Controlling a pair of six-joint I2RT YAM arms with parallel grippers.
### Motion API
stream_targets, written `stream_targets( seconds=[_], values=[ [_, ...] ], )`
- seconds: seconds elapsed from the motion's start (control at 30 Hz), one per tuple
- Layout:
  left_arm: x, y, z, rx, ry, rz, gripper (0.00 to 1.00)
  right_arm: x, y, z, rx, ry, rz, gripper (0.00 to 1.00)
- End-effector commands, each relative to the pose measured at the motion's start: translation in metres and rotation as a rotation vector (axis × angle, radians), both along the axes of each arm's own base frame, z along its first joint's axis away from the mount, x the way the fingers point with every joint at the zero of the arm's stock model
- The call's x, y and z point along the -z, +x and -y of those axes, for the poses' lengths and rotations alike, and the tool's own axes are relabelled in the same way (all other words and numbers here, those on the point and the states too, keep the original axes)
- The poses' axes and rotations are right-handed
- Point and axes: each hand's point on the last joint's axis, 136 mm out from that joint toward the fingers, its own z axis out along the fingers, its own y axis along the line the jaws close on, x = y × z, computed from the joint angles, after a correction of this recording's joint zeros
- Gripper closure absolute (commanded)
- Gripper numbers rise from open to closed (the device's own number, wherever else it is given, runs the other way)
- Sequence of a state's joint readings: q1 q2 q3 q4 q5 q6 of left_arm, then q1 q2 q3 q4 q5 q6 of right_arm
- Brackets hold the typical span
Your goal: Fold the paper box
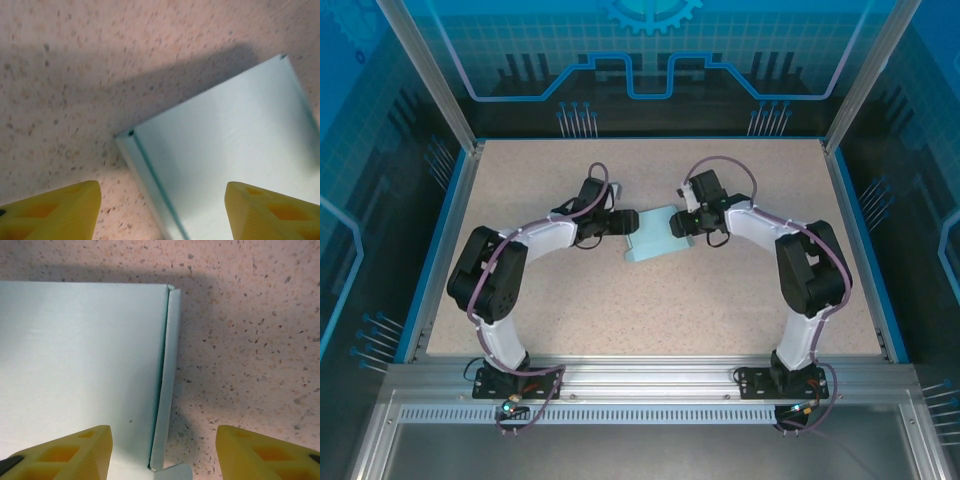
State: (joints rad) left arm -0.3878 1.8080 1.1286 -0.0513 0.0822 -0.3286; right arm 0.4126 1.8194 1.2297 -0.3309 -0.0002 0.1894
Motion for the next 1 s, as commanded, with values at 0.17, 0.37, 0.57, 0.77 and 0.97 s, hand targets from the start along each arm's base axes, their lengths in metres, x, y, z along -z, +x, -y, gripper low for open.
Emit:
stream_targets(
  seconds=[0.17, 0.37, 0.57, 0.77, 0.97],
  values=[
    [0.003, 0.033, 0.012, 0.116, 0.045, 0.005, 0.26, -0.041, -0.027, 0.005, -0.04, 0.007, 0.082, 0.37],
    [0.011, 0.04, 0.032, 0.217, 0.013, -0.042, 0.25, -0.045, -0.049, 0.014, -0.03, 0.005, 0.073, 0.33],
    [0.015, 0.028, 0.047, 0.272, -0.082, -0.088, 0.26, -0.052, -0.064, 0.018, -0.046, -0.016, 0.069, 0.26],
    [0.015, 0.012, 0.054, 0.297, -0.157, -0.122, 0.28, -0.058, -0.07, 0.024, -0.043, -0.03, 0.083, 0.18],
    [0.017, -0.012, 0.058, 0.305, -0.236, -0.152, 0.31, -0.053, -0.078, 0.029, -0.038, 0.005, 0.053, 0.14]
  ],
)
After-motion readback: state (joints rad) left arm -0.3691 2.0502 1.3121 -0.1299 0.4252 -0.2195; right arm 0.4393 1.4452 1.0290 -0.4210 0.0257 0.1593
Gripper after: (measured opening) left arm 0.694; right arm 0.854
